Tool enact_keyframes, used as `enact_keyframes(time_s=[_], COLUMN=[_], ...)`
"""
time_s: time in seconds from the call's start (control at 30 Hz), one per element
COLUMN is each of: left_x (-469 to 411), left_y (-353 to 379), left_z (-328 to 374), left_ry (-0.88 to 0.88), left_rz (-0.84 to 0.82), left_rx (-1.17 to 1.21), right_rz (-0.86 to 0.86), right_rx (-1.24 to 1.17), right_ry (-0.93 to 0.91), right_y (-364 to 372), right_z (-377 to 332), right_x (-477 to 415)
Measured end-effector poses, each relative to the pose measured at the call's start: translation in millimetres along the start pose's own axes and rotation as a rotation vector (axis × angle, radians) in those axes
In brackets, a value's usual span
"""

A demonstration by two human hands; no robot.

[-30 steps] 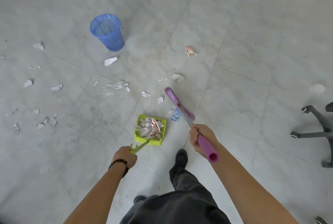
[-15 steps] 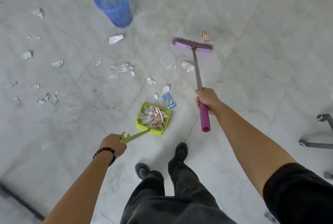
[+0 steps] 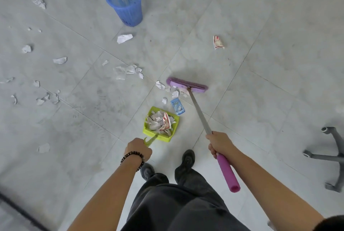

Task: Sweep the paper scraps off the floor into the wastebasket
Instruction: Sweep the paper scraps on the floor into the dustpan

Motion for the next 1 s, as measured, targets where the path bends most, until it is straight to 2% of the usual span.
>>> enact_keyframes(time_s=[0.13,0.23,0.33,0.53,0.7,1.0], left_x=[2.7,2.6,-0.1,-2.1,3.1,19.1], left_y=[-2.7,1.0,4.4,4.8,6.2,-2.4], left_z=[-1.0,-8.0,-11.3,-10.3,-16.5,-43.9], left_ry=[0.014,0.018,0.031,0.053,0.067,0.04], left_rz=[-0.022,-0.031,-0.031,-0.04,-0.059,-0.111], left_rx=[0.033,0.058,0.076,0.09,0.094,0.097], right_rz=[0.005,0.012,-0.009,-0.011,-0.008,0.049], right_rx=[0.082,0.232,0.308,0.441,0.282,-0.144], right_ry=[-0.084,-0.17,-0.178,-0.064,-0.001,0.073], right_y=[18.0,36.6,52.2,55.0,48.4,45.2], right_z=[-18.9,-50.9,-67.4,-3.3,41.4,33.4], right_x=[8.5,-14.8,-35.0,-9.4,41.4,63.0])
Point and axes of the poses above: each hand's wrist, its own x-axis away from the middle knuckle, its own y-axis out of the palm, z = x × y, the point moved 5 cm from there along -x, towards the middle knuckle, and after that the axes turned 1 degree about z, right-handed, at the moved point
